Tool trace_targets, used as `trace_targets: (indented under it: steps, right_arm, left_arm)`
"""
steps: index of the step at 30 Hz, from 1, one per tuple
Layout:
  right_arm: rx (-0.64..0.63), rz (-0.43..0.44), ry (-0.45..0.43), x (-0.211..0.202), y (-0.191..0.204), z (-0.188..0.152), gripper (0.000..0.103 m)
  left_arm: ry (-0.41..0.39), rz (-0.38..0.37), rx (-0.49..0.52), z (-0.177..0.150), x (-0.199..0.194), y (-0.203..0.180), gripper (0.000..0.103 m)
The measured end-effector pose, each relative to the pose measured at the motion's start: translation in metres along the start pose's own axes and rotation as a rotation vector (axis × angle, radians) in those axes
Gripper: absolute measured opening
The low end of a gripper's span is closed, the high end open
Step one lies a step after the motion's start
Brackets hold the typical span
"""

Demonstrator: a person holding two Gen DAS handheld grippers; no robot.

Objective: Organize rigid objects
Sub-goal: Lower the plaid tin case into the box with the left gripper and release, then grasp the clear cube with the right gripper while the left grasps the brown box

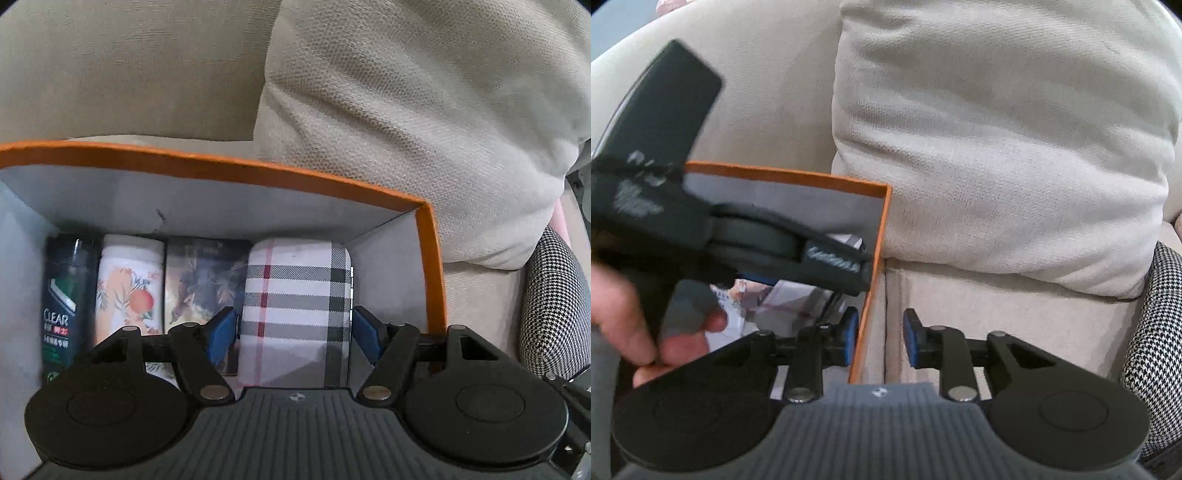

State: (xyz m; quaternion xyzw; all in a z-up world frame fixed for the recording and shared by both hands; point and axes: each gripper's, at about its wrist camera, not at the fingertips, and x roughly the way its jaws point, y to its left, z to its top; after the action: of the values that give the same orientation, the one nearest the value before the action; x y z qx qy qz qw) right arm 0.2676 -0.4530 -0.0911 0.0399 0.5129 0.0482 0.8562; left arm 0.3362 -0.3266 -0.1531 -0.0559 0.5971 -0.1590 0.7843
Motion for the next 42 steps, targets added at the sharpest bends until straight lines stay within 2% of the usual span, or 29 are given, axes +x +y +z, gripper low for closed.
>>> trace_targets:
  steps: [2, 4, 6, 7, 12, 15, 18, 21, 24, 27, 30, 36, 42]
  right_arm:
    - [-0.011, -0.007, 0.004, 0.003, 0.002, -0.002, 0.038]
    - [-0.004, 0.001, 0.01, 0.004, 0.002, -0.003, 0.041]
    - [-0.001, -0.004, 0.01, 0.005, 0.002, -0.003, 0.043]
    - [-0.001, -0.012, 0.009, 0.005, 0.003, -0.003, 0.043]
    - [0.004, -0.028, -0.035, -0.011, 0.006, -0.006, 0.043]
    - [0.006, -0.041, -0.094, -0.028, 0.01, -0.007, 0.039]
    - [-0.007, 0.025, -0.114, -0.038, 0.018, -0.007, 0.033]
    - [-0.052, 0.1, -0.043, -0.032, 0.034, -0.007, 0.011]
    - [-0.147, 0.119, 0.055, -0.01, 0.057, -0.013, 0.005]
    - [-0.264, 0.116, 0.146, 0.016, 0.079, -0.017, 0.004]
    - [-0.343, 0.059, 0.198, 0.037, 0.091, -0.017, 0.003]
    - [-0.361, 0.007, 0.258, 0.067, 0.094, -0.014, 0.001]
    - [-0.316, -0.014, 0.261, 0.074, 0.088, -0.01, 0.0]
  left_arm:
    - [0.001, 0.0, 0.015, 0.002, 0.0, 0.001, 0.077]
    - [0.008, -0.024, 0.031, 0.003, -0.003, 0.005, 0.072]
    - [0.013, -0.036, 0.044, 0.005, -0.007, 0.01, 0.072]
    - [0.013, -0.039, 0.052, 0.005, -0.01, 0.012, 0.068]
    - [-0.018, -0.065, 0.11, -0.002, -0.042, 0.026, 0.058]
    - [-0.058, -0.041, 0.166, -0.009, -0.069, 0.033, 0.056]
    - [-0.105, -0.015, 0.21, -0.015, -0.095, 0.035, 0.056]
    - [-0.149, -0.006, 0.242, -0.024, -0.12, 0.045, 0.056]
    - [-0.194, 0.005, 0.257, -0.037, -0.141, 0.058, 0.056]
    - [-0.245, 0.046, 0.251, -0.047, -0.16, 0.077, 0.056]
    - [-0.28, 0.1, 0.228, -0.059, -0.177, 0.104, 0.056]
    - [-0.276, 0.161, 0.131, -0.078, -0.194, 0.159, 0.056]
    - [-0.272, 0.206, 0.076, -0.096, -0.208, 0.2, 0.056]
